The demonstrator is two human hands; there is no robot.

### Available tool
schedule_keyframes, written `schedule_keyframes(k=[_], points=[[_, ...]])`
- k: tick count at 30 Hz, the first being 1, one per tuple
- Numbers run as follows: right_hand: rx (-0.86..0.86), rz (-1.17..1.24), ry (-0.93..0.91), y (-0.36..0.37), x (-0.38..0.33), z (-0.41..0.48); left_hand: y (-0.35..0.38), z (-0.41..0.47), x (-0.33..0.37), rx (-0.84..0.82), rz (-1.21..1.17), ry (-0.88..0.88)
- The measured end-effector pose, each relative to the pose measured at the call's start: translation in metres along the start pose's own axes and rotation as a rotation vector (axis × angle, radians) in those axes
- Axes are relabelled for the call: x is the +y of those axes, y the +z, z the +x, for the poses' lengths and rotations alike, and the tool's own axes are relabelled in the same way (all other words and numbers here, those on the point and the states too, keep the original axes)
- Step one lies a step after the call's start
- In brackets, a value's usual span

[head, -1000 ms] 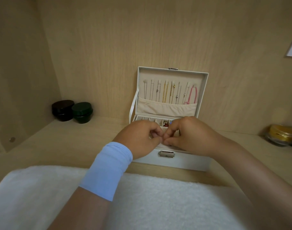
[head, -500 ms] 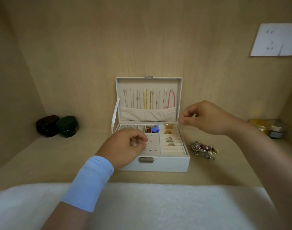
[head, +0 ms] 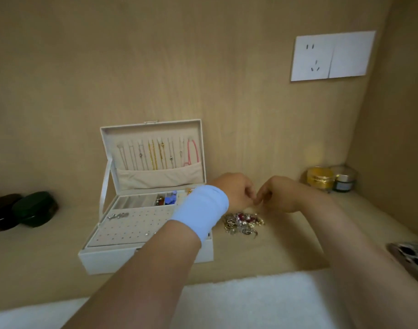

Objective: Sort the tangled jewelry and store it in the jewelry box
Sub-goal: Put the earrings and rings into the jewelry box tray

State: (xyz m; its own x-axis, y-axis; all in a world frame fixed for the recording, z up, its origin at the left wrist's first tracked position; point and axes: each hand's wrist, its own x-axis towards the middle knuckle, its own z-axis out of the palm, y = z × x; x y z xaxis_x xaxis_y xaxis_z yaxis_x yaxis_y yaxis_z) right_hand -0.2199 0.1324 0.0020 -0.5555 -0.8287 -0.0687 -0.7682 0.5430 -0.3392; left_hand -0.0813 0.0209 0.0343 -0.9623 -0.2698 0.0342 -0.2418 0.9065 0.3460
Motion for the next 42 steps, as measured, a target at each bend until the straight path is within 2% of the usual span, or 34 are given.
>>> schedule_keyframes(k=[3,6,16,20,31,38,42], points=[[-0.017,0.086,-0.032,0.010,0.004,0.003,0.018,0.018,-0.005,-0.114,0.100,-0.060],[0.002,0.112,-0.045,0.014,0.008,0.007,0.027,0.025,-0.011,-0.153,0.129,-0.088],[-0.015,0.087,-0.066,0.016,0.016,0.011,0.036,0.029,-0.015,-0.062,0.004,-0.099],[-0.031,0.171,-0.096,0.016,0.013,0.010,0.037,0.031,-0.016,-0.063,-0.002,-0.106],[-0.013,0.106,-0.076,0.018,0.014,0.013,0.034,0.038,-0.021,-0.055,-0.041,-0.122],[0.067,0.113,0.001,0.003,0.021,0.009,0.041,0.047,-0.010,-0.070,0.059,-0.095],[-0.039,0.089,0.036,-0.008,0.015,0.006,0.044,0.050,-0.009,-0.075,0.141,-0.090]])
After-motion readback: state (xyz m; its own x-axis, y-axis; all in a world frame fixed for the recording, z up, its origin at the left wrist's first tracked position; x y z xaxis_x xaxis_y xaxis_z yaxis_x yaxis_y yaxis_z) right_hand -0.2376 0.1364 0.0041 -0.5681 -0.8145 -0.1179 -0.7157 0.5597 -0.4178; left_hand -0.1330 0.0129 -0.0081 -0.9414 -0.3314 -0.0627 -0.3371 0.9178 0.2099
